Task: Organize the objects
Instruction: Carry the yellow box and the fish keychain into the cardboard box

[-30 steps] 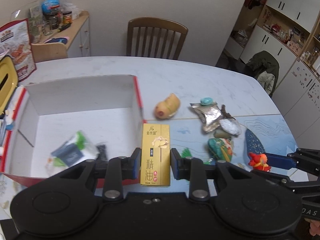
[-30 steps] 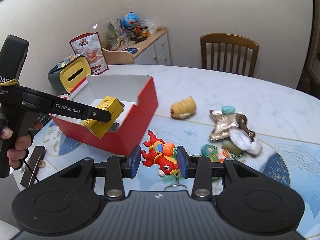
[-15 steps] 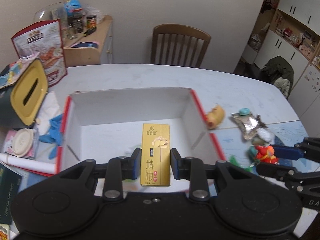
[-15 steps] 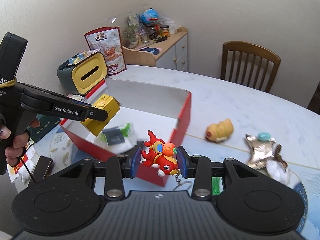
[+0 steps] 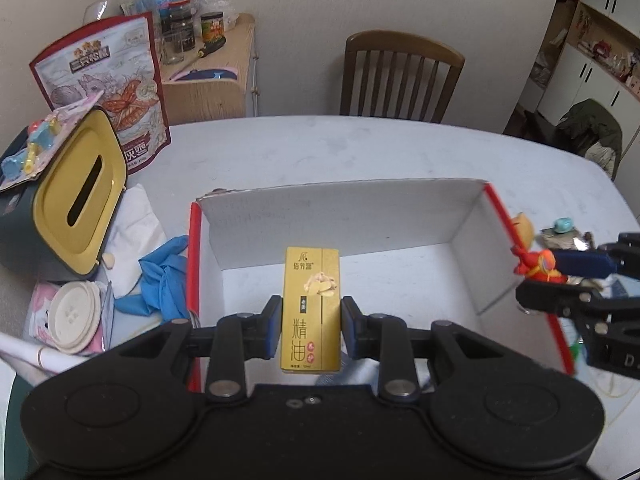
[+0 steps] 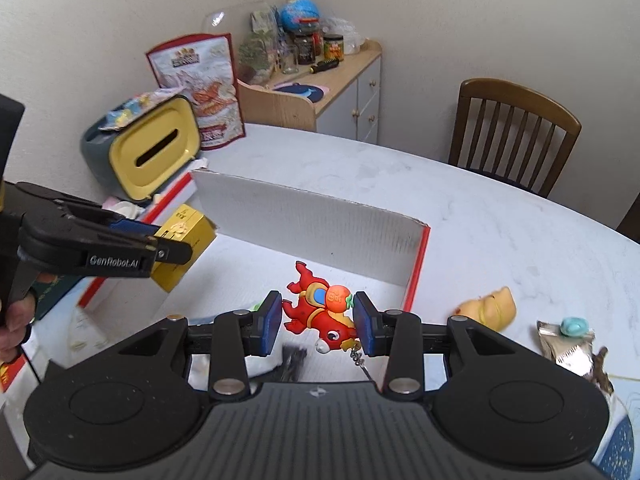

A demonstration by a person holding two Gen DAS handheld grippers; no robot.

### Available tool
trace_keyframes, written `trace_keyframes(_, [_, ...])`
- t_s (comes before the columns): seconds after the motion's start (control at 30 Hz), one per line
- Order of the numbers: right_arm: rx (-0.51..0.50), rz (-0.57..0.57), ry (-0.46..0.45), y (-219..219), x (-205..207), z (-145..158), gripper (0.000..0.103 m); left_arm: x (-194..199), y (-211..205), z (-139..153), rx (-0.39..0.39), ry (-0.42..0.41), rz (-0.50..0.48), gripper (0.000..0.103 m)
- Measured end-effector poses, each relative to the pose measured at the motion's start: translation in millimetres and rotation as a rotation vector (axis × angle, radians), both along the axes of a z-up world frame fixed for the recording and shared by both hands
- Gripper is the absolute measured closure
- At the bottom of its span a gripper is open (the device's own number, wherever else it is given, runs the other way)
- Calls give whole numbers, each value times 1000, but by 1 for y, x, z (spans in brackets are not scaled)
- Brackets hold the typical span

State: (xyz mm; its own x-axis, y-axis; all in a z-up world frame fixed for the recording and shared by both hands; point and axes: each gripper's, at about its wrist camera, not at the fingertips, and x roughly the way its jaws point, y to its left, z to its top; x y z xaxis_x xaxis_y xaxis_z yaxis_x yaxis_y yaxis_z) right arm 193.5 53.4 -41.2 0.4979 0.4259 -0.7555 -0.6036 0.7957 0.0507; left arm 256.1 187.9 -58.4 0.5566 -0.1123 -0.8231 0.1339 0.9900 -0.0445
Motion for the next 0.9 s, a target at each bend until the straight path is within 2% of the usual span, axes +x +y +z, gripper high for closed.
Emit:
trace_keyframes(0.43, [-96,-53,80,41,60,-66,65,44,-3,-52,68,102,-36,75])
trace_keyframes(0.53, [-127,-37,51,49,61,-74,65,50,-3,-61,80,135,-36,75])
trace_keyframes(0.9, [-183,-29,147,65,72,-98,65,56,-7,-77,101,202,-53,74])
